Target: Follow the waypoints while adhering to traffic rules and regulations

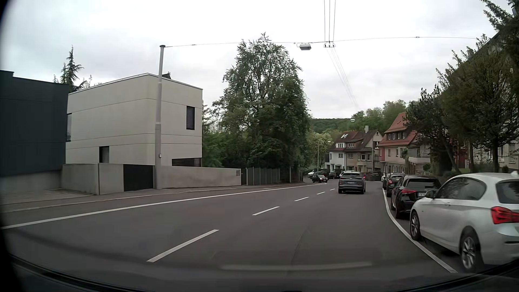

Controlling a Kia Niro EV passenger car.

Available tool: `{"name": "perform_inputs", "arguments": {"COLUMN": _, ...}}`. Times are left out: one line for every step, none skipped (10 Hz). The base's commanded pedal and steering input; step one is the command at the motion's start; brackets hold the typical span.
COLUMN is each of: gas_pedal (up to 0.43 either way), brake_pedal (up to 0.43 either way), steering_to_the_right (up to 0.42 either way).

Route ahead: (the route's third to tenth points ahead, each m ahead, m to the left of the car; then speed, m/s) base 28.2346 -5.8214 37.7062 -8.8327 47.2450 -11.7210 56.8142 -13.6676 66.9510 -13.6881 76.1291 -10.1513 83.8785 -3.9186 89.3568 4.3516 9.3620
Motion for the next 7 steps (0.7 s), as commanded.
{"name": "perform_inputs", "arguments": {"gas_pedal": 0.039, "brake_pedal": 0.000, "steering_to_the_right": 0.096}}
{"name": "perform_inputs", "arguments": {"gas_pedal": 0.039, "brake_pedal": 0.000, "steering_to_the_right": 0.096}}
{"name": "perform_inputs", "arguments": {"gas_pedal": 0.039, "brake_pedal": 0.000, "steering_to_the_right": 0.096}}
{"name": "perform_inputs", "arguments": {"gas_pedal": 0.039, "brake_pedal": 0.000, "steering_to_the_right": 0.100}}
{"name": "perform_inputs", "arguments": {"gas_pedal": 0.039, "brake_pedal": 0.000, "steering_to_the_right": 0.103}}
{"name": "perform_inputs", "arguments": {"gas_pedal": 0.039, "brake_pedal": 0.000, "steering_to_the_right": 0.102}}
{"name": "perform_inputs", "arguments": {"gas_pedal": 0.039, "brake_pedal": 0.000, "steering_to_the_right": 0.101}}
